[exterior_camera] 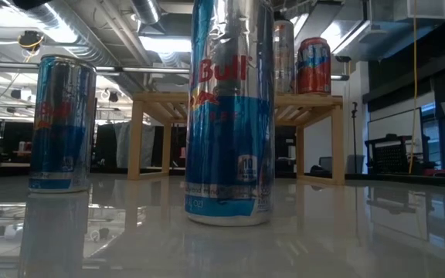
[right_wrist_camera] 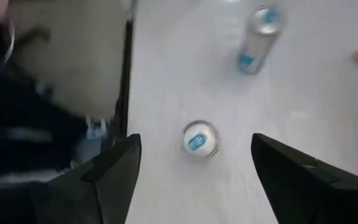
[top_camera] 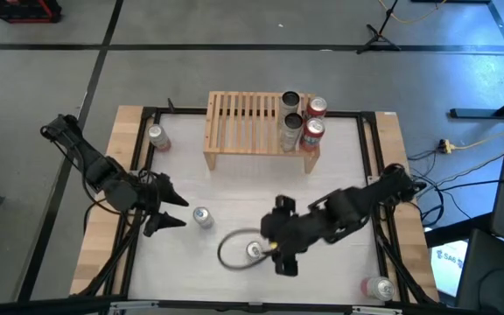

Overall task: Place canned beverage on shelf
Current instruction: Put the bottom blue soda can on the shelf

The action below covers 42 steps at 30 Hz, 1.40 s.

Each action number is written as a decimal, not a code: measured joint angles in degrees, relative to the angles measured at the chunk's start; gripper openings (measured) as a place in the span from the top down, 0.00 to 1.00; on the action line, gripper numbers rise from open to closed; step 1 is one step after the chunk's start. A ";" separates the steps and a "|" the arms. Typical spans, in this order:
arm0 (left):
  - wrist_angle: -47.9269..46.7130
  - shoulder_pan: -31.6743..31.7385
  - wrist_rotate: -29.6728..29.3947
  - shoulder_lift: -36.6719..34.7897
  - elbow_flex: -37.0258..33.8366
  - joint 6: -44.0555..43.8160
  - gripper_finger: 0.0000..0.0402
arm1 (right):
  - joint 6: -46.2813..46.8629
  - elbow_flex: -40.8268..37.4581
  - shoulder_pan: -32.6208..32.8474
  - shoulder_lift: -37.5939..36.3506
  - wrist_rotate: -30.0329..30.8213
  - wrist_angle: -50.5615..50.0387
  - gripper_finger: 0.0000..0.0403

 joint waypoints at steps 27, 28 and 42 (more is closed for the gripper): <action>-0.77 1.14 -0.68 -0.12 0.00 3.14 0.19 | 24.62 0.02 -0.21 15.23 -0.46 -3.06 0.27; -0.77 1.14 -0.68 -0.12 0.00 3.18 0.19 | 25.51 0.02 -0.21 15.23 -0.11 -3.48 0.27; -0.73 1.12 1.15 -0.12 0.00 4.75 0.19 | 26.62 -0.11 -1.88 15.30 -2.92 -1.09 0.21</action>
